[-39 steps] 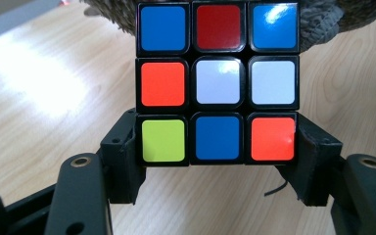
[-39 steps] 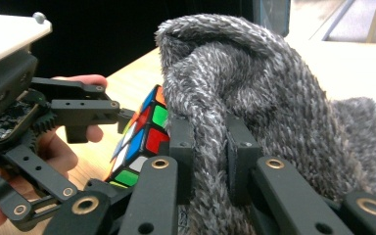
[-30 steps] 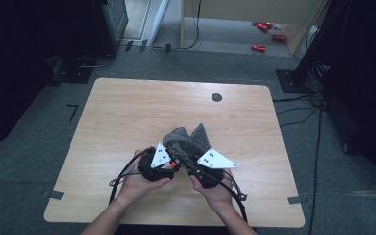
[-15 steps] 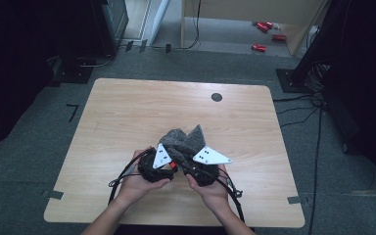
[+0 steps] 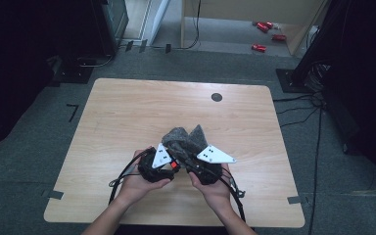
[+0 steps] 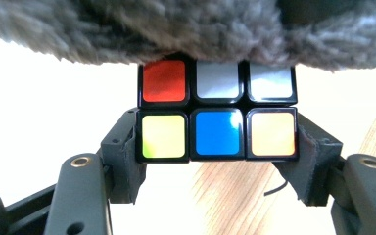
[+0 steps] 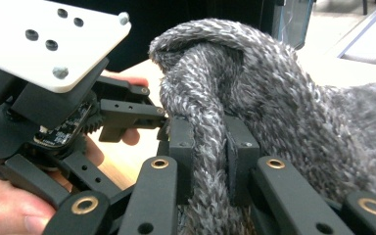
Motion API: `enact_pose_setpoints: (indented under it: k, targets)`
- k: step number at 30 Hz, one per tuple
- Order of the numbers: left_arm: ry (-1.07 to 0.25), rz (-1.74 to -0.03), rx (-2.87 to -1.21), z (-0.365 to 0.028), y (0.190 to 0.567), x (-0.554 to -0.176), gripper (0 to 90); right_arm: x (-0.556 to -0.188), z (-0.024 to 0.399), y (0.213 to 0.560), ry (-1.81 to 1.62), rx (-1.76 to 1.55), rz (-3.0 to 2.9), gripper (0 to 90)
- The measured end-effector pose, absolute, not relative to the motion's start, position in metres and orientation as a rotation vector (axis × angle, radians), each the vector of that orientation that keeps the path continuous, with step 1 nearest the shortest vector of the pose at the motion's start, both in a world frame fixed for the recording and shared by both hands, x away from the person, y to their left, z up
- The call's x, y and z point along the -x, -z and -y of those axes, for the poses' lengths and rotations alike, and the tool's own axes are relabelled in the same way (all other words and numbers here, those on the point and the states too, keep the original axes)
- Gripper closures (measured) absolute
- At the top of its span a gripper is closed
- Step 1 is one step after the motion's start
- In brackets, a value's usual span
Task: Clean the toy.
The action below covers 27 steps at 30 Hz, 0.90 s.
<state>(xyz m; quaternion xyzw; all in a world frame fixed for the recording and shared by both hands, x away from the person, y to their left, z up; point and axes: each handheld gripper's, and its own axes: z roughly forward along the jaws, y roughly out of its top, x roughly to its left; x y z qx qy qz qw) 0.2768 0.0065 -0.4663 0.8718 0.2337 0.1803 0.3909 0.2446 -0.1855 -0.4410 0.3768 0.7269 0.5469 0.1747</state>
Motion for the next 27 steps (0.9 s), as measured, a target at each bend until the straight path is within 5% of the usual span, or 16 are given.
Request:
enact_pose_setpoints:
  k: [5, 11, 18, 27]
  targets:
    - [-0.452, -0.589, -2.215, -0.007, 0.466, -0.277, 35.2, -0.237, 0.169, 0.445, -1.453, -0.956, -2.124, 77.7]
    - [-0.398, -0.612, -2.170, -0.015, 0.466, -0.282, 35.1, -0.251, 0.200, 0.437, -1.517, -1.123, -1.997, 77.6]
    - [-0.233, -0.658, -1.931, -0.044, 0.455, -0.294, 35.1, -0.265, 0.232, 0.444, -1.613, -1.187, -1.946, 76.1]
    - [-0.084, -0.662, -1.715, -0.068, 0.445, -0.300, 35.1, -0.270, 0.216, 0.471, -1.603, -1.039, -2.118, 74.9]
